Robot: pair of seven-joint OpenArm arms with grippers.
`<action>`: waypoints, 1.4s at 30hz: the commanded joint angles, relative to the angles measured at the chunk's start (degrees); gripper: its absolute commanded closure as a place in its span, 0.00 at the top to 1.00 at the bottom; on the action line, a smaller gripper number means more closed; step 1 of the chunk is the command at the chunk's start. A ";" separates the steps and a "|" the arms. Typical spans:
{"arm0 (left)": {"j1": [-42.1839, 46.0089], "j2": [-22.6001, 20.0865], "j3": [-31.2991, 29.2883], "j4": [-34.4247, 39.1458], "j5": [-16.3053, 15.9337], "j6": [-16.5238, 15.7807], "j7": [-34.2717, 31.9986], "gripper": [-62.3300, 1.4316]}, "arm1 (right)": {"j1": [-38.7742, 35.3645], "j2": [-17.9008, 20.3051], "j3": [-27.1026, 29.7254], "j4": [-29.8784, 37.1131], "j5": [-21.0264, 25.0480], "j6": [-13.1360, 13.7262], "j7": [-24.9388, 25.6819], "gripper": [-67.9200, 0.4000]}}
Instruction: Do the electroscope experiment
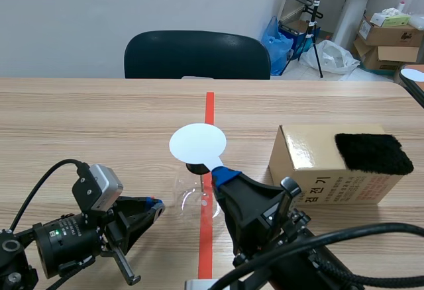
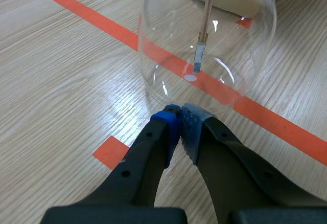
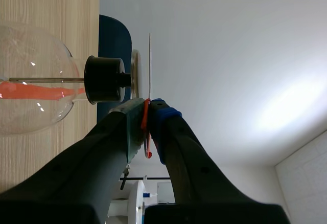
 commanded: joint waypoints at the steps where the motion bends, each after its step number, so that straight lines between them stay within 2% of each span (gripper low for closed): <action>1: 0.28 -0.35 -0.42 1.40 -0.20 -0.13 -1.25 0.07 | 0.85 0.31 0.52 0.83 -0.02 -0.63 -0.04 0.02; 16: 0.28 -0.35 -0.42 1.40 -0.20 -0.13 -1.25 0.07 | 0.85 0.31 0.55 0.83 -0.24 -0.63 -0.13 0.02; 24: 0.28 -0.35 -0.42 1.40 -0.20 -0.13 -1.25 0.07 | 0.85 0.31 0.55 0.83 -0.24 -0.63 -2.21 0.02; 27: 0.28 -0.35 -0.42 1.40 -0.20 -0.13 -1.25 0.07 | 0.85 0.31 0.55 0.83 -0.24 -0.63 -5.07 0.02; 37: 0.28 -0.35 -0.42 1.40 -0.20 -0.13 -1.27 0.07 | 0.85 0.31 0.55 0.83 -0.24 -0.63 -19.58 0.02; 42: 0.28 -0.35 -0.42 1.40 -0.20 -0.13 -1.27 0.07 | 0.85 0.31 0.55 0.83 -0.24 -0.63 -24.37 0.02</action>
